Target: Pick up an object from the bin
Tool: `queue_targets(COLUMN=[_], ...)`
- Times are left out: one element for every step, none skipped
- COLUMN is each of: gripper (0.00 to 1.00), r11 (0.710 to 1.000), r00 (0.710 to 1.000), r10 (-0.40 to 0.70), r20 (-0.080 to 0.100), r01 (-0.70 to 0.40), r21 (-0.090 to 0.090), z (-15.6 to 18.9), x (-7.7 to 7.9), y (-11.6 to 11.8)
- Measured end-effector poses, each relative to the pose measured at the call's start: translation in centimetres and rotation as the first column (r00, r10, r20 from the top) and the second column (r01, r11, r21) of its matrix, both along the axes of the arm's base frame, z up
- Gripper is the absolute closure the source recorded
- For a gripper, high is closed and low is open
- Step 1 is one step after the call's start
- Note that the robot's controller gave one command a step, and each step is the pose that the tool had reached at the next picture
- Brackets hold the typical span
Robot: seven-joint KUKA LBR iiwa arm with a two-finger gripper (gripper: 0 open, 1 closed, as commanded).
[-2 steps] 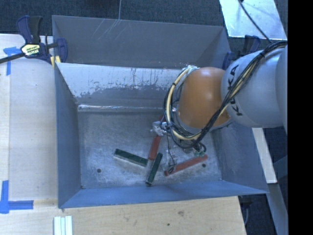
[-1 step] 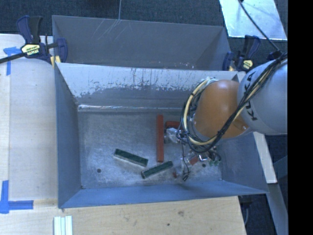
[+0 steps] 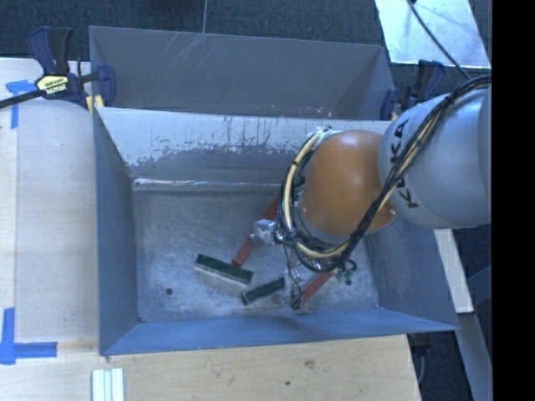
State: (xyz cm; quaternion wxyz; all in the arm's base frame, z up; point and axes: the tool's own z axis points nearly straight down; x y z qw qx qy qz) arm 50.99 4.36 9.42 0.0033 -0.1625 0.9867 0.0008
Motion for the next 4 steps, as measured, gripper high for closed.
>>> queue_targets(gripper=[0.0, 1.0, 1.0, 1.0], r11=[0.999, 0.999, 1.0, 1.0], r00=[0.999, 0.999, 1.0, 1.0], r10=[0.04, 0.038, -0.014, -0.016], r20=[0.002, -0.002, -0.001, -0.003], r01=[-0.04, -0.038, 0.014, 0.016], r21=[-0.002, -0.002, -0.004, -0.003], z=[-2.4, -2.4, -2.1, -2.4], x=[-2.0, -2.1, -1.1, -1.6], y=[2.9, 2.7, -2.1, -1.2])
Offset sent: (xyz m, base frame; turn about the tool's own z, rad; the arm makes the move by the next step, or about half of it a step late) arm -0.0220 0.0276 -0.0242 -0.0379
